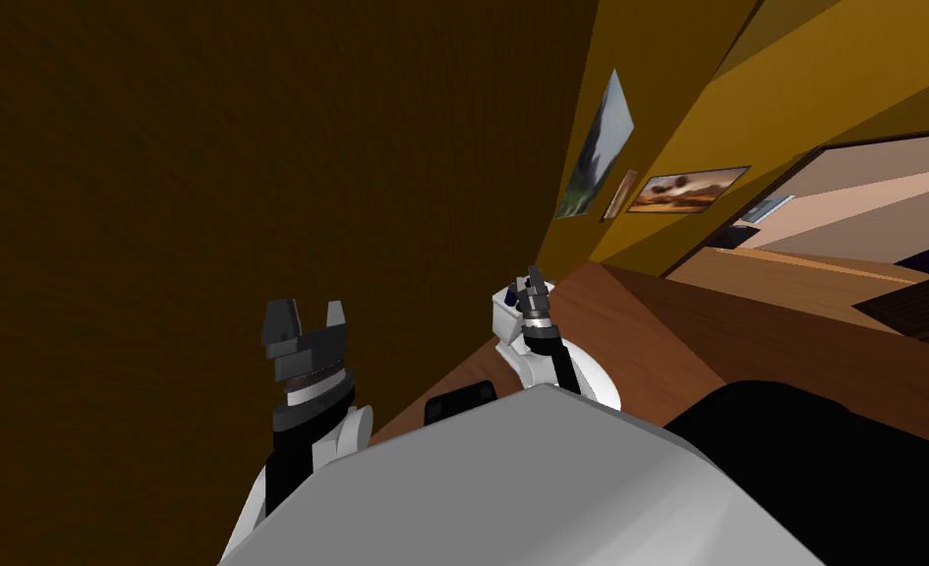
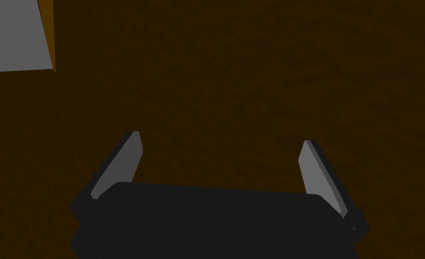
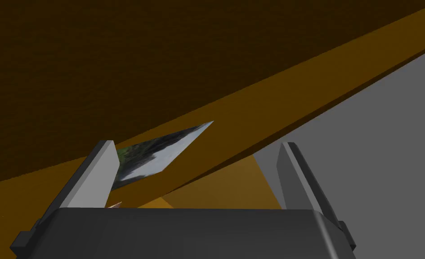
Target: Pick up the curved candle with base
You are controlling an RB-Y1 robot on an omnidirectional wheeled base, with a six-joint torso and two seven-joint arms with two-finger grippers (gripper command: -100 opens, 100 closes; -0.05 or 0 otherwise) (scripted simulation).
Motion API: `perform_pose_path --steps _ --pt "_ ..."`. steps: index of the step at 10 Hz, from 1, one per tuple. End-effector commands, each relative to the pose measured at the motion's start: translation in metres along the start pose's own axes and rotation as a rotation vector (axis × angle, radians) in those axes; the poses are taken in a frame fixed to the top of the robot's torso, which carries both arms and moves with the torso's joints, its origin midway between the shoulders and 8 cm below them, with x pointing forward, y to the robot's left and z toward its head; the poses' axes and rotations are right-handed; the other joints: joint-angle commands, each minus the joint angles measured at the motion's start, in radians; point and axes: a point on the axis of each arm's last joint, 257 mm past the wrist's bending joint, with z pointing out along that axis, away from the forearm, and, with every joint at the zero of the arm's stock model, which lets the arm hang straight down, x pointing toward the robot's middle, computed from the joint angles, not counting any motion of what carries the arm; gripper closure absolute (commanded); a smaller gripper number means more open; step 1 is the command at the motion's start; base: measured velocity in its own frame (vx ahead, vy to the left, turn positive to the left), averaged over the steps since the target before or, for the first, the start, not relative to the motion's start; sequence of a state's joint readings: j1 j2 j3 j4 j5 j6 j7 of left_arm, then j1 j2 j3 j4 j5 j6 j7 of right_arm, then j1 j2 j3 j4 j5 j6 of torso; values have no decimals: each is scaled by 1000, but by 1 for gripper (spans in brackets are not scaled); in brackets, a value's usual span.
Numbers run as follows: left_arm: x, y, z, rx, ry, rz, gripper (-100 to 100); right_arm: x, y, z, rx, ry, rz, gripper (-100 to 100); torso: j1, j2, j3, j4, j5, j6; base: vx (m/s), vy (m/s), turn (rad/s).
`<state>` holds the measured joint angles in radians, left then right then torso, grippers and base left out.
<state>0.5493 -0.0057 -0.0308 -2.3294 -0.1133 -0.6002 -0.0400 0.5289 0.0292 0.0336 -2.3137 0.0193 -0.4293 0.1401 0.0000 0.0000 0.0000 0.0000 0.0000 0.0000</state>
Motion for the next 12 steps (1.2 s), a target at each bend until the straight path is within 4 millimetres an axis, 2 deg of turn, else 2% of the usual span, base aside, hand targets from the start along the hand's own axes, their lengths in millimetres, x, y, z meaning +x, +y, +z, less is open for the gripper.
perform_pose_path --steps 1,3,6,12 --pt "0 0 0 0 0 0 0 6 -7 -3 13 42 -31 -100 0 0 0 0 0 0 -2 -7 -3" --pt "0 0 0 0 0 0 0 14 -23 -10 46 101 -87 -100 -1 0 0 0 0 0 -3 -18 -5" --pt "0 0 0 0 0 0 0 22 -59 -27 119 181 -193 -100 -2 1 0 0 -1 0 -8 -28 -9" --pt "0 0 0 0 0 0 0 27 -139 -76 285 320 -427 -100 -2 0 0 0 -1 0 -3 -33 -14"
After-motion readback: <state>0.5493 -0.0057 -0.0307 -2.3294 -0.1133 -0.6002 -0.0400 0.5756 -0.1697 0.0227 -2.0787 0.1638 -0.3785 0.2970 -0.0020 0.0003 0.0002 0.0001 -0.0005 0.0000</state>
